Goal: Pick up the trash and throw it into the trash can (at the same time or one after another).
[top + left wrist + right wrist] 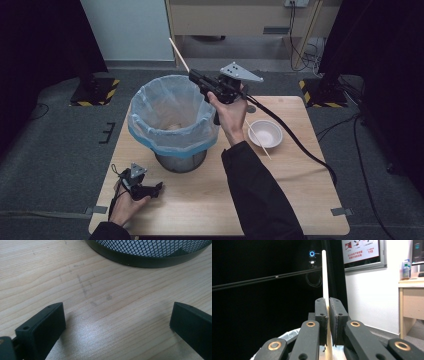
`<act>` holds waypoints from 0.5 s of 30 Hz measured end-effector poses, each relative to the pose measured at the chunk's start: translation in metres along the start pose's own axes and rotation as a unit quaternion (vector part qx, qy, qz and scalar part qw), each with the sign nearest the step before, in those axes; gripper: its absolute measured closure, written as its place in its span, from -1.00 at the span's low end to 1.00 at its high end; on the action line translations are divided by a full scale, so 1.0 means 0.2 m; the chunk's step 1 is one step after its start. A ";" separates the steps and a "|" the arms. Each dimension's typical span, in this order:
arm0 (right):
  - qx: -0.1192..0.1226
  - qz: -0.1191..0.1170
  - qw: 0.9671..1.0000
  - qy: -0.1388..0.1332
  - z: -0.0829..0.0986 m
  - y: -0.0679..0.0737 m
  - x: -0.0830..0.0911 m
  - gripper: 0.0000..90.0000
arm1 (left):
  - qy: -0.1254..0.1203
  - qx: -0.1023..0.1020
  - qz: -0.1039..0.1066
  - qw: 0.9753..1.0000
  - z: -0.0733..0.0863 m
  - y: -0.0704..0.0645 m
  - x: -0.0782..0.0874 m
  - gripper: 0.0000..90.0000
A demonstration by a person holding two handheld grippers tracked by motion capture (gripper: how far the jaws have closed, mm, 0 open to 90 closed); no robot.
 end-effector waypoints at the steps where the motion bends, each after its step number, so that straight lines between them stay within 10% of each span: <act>1: 0.001 -0.001 1.000 0.002 0.00 0.01 -0.01 0.91 | 0.000 0.000 0.000 1.000 0.00 0.00 0.00 -1.00; 7: 0.014 0.000 1.000 0.024 0.03 0.05 -0.08 0.88 | -0.001 0.000 0.001 1.000 0.00 0.00 0.00 -1.00; 15: 0.010 0.003 1.000 0.028 0.02 0.02 -0.07 0.38 | 0.000 -0.002 0.001 1.000 0.00 0.00 0.00 -1.00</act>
Point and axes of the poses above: each handheld gripper's, and its own axes: x roughly backward along the jaws, z roughly out of its underside, y roughly to its left, the point moved 9 cm from there along -x, roughly forward along the jaws, and after that the axes turned 7 degrees about y, right-handed, at the moved point
